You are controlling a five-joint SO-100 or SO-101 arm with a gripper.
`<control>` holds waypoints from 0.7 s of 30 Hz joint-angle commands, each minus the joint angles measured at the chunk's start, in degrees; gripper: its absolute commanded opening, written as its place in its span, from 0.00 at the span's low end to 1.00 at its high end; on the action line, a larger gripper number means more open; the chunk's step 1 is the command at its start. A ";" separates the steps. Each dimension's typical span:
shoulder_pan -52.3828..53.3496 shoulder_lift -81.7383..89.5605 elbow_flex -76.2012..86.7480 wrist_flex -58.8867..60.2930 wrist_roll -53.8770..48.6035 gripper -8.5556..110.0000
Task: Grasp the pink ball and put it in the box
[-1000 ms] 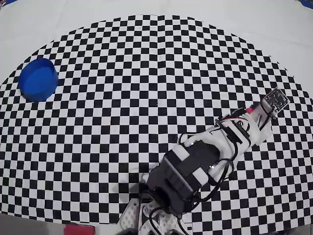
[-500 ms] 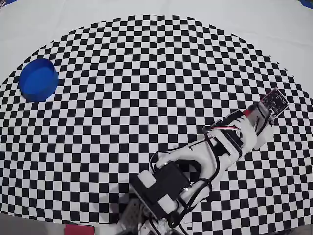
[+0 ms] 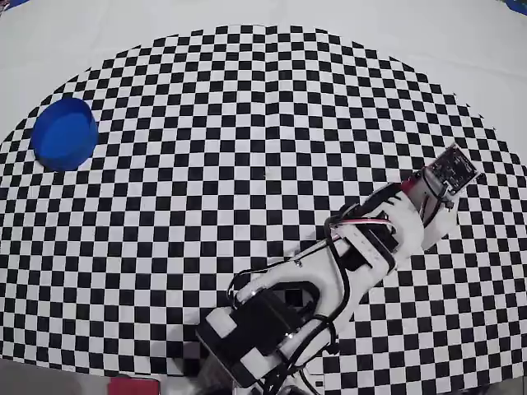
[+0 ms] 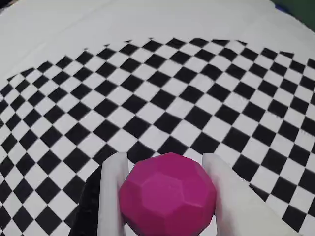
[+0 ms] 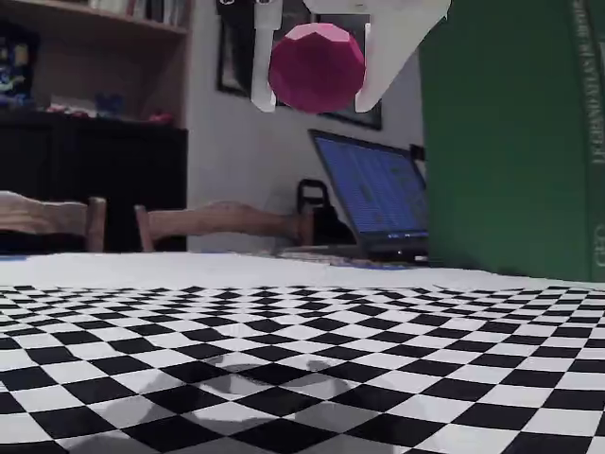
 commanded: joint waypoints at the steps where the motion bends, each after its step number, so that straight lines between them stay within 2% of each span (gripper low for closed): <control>1: -2.11 3.78 -0.44 -0.62 -0.26 0.07; 21: -20.83 5.19 -0.44 -0.62 -0.26 0.07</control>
